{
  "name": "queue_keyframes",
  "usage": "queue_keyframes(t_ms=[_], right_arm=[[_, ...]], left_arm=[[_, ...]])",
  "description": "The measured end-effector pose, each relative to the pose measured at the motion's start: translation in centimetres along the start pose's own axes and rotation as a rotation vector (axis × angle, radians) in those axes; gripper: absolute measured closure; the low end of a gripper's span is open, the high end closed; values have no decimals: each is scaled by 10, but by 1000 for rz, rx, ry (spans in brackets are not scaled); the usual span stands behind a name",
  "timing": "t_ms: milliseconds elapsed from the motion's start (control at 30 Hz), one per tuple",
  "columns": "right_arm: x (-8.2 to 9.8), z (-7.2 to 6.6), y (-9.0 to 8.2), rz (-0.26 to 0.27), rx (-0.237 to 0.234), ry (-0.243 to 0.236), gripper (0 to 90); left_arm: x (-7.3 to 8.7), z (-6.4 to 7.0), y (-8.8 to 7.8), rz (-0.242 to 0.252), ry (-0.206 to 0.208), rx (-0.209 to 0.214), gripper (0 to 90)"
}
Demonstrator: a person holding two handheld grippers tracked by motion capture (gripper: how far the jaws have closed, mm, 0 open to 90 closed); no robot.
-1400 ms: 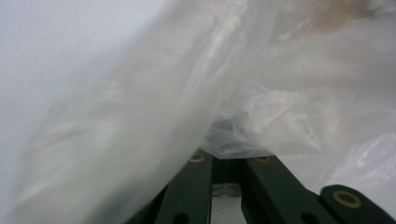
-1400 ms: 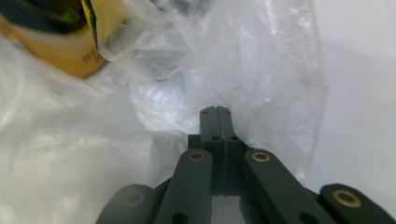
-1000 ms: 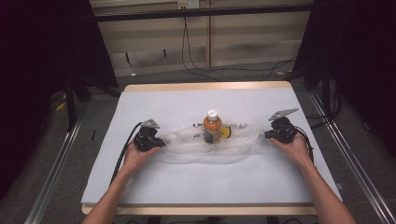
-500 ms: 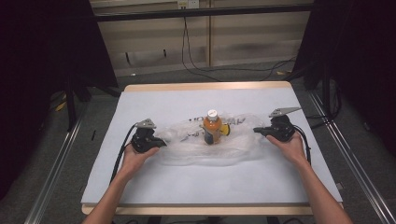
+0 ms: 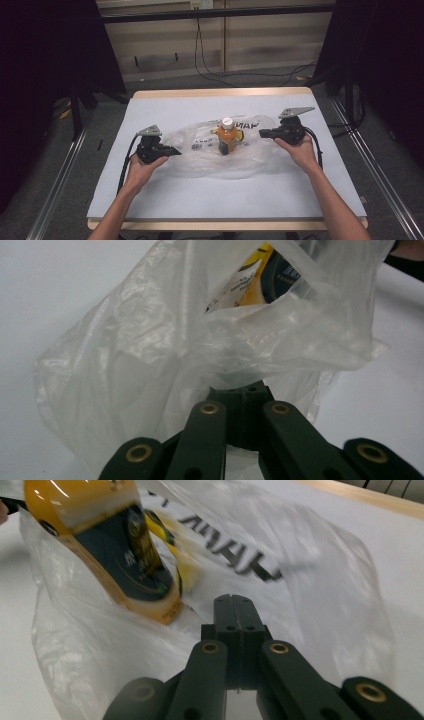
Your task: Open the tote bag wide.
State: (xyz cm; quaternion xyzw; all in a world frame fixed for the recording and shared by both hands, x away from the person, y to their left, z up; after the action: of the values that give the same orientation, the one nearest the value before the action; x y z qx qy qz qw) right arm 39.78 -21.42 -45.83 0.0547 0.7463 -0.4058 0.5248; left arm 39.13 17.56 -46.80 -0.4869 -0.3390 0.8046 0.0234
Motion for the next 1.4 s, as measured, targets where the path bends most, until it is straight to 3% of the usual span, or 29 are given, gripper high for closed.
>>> queue_keyframes(t_ms=[100,133,200,233,400,467,500,533,567,600,633,667,767,800,833,867,900,967,1000,1067,1133,1200,1233,1300,1367,1400], right_arm=[[-7,-4,3,0,-10,-14,900],[-14,-8,4,-2,-18,-27,900],[-21,-11,6,-12,-26,-39,900],[-25,-13,6,-19,-28,-46,900],[-43,-19,11,-27,-47,-78,900],[-54,-23,21,-55,-61,-99,900],[-56,-24,25,-67,-69,-100,900],[-58,-24,30,-82,-79,-105,900],[-60,-24,36,-98,-82,-106,900],[-60,-24,36,-98,-82,-106,900],[-61,-23,48,-133,-93,-115,900],[-61,-22,54,-153,-102,-113,900],[-58,-23,72,-216,-126,-118,900],[-56,-23,77,-230,-137,-116,900],[-55,-23,81,-251,-140,-114,900],[-52,-23,86,-267,-148,-111,900],[-50,-22,91,-284,-150,-107,900],[-44,-20,98,-319,-158,-91,900],[-44,-20,98,-319,-158,-91,900],[-35,-15,109,-360,-157,-67,900],[-30,-10,116,-390,-148,-55,900],[-28,-8,120,-392,-145,-53,900],[-26,-4,126,-385,-145,-44,900],[-26,-2,128,-371,-146,-37,900],[-29,4,132,-362,-126,-27,900],[-32,10,135,-365,-89,-16,900]], left_arm=[[-2,2,-3,14,-5,-8,900],[-5,10,-10,12,32,9,900],[-6,15,-13,16,48,2,900],[-11,27,-19,23,80,27,900],[-23,47,-20,25,119,31,900],[-31,54,-15,32,142,38,900],[-37,59,-5,7,175,29,900],[-37,59,-5,7,175,29,900],[-42,64,11,-35,199,18,900],[-42,64,11,-35,199,18,900],[-48,66,29,-85,208,13,900],[-50,66,38,-99,224,-17,900],[-55,58,64,-159,198,-50,900],[-55,58,64,-159,198,-50,900],[-55,48,78,-208,202,-86,900],[-55,48,78,-208,202,-86,900],[-50,44,91,-225,167,-56,900],[-45,43,97,-245,173,-54,900],[-41,44,101,-263,173,-33,900],[-28,55,109,-323,211,-15,900],[-20,63,112,-342,226,11,900],[-15,68,112,-358,240,20,900],[-10,75,109,-361,265,48,900],[-8,79,109,-356,273,49,900],[-3,89,106,-365,292,78,900],[3,98,104,-360,305,101,900]])
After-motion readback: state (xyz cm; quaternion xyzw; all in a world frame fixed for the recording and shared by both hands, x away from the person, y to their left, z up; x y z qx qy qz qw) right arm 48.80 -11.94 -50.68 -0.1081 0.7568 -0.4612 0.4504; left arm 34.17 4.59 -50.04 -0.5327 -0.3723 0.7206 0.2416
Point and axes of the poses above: each handheld gripper's, and its own axes: y roughly forward along the jaws, x roughly out of its underside, z roughly to its right, the point moved 4 cm from there along y, roughly forward along the jaws, and after that the axes turned 3 degrees about -y, right-handed, at the moved point
